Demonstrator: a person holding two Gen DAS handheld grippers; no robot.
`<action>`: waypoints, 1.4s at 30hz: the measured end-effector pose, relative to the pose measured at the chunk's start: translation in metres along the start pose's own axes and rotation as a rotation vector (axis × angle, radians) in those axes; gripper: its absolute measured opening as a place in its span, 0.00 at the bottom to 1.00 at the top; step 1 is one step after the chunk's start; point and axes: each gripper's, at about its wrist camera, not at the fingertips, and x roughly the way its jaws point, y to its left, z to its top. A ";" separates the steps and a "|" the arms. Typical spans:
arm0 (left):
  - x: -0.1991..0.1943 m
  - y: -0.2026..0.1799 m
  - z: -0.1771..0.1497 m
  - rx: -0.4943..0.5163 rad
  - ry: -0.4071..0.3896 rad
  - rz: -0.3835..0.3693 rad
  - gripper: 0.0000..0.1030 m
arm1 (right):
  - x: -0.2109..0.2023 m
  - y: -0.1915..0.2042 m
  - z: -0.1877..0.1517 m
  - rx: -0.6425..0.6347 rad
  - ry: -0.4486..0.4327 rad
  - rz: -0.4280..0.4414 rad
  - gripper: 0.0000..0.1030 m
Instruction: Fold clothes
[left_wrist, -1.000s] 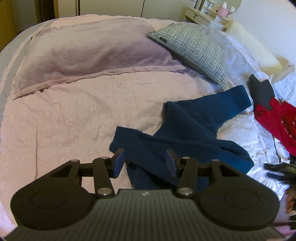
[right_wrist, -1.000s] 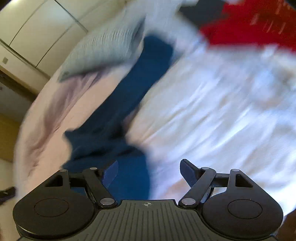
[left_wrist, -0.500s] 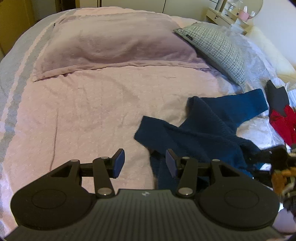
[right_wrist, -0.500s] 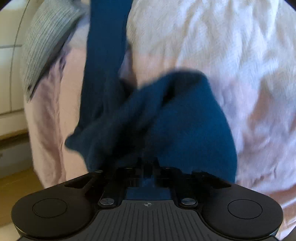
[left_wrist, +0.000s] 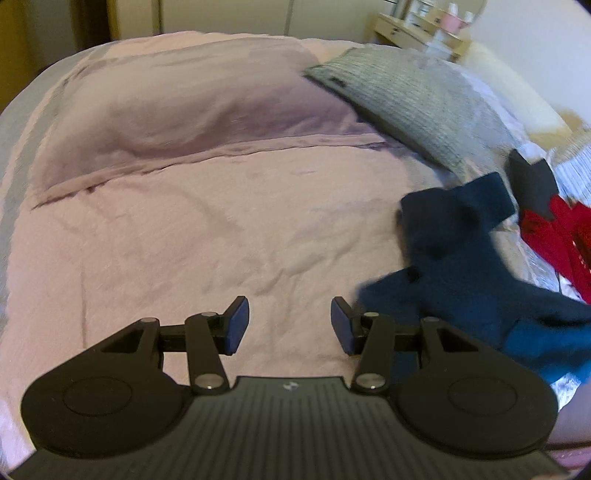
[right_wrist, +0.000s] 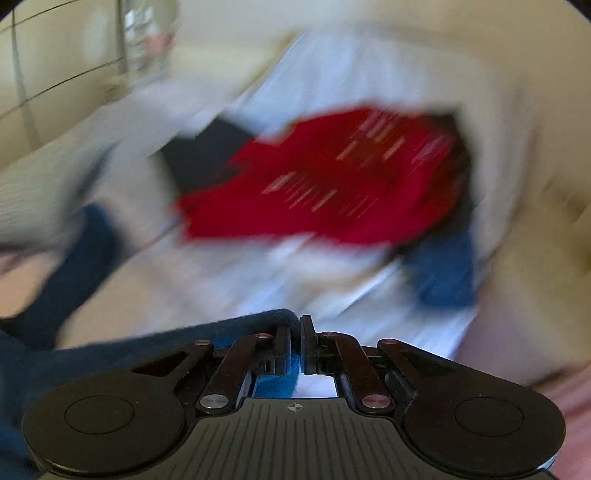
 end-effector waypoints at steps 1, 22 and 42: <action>0.006 -0.009 0.003 0.009 0.000 -0.008 0.43 | 0.011 -0.006 0.007 -0.025 -0.029 -0.044 0.03; 0.209 -0.252 0.095 0.334 0.028 -0.267 0.44 | 0.092 -0.056 0.006 -0.016 0.232 0.081 0.57; 0.344 -0.288 0.132 0.677 0.062 -0.517 0.60 | 0.162 -0.025 0.000 -0.024 0.290 0.095 0.66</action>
